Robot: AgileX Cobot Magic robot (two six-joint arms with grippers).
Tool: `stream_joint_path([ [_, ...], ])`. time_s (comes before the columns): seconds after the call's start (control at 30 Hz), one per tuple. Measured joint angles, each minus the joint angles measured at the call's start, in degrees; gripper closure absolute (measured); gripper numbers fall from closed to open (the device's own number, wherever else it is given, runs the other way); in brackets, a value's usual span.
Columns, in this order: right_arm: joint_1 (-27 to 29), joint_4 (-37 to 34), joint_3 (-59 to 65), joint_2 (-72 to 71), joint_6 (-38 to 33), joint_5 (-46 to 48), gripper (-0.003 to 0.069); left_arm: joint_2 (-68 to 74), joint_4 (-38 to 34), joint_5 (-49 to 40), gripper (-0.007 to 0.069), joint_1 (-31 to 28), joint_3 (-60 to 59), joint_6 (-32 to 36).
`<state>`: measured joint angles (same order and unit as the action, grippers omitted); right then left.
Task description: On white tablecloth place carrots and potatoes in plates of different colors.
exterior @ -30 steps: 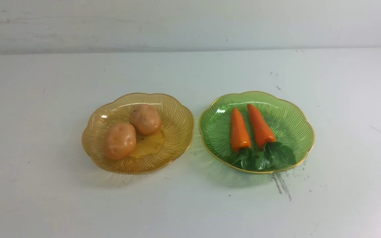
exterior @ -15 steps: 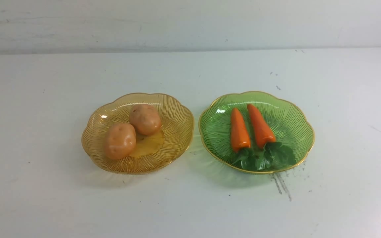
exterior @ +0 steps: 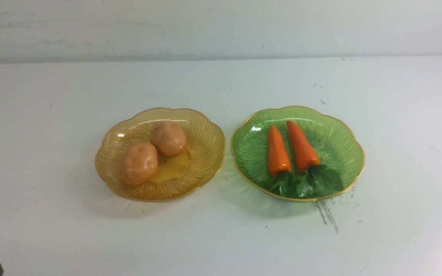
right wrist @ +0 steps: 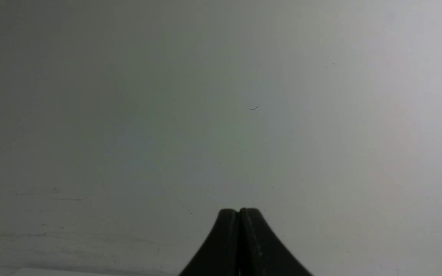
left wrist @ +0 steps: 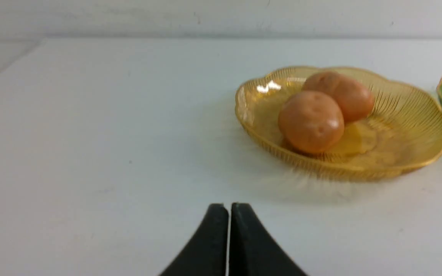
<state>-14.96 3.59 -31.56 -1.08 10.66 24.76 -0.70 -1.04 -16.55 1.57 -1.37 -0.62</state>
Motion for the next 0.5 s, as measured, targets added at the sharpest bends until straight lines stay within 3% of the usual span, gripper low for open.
stream_joint_path([
  [0.17, 0.0, 0.0, 0.0, 0.0, 0.0, 0.0, 0.0672, 0.0, 0.2, -4.5, 0.0627, -0.2, -0.2, 0.6],
  [0.5, 0.0, 0.0, 0.0, 0.0, 0.0, 0.0, 0.0672, 0.0, 0.2, -4.6, 0.0627, -0.2, -0.2, 1.3],
])
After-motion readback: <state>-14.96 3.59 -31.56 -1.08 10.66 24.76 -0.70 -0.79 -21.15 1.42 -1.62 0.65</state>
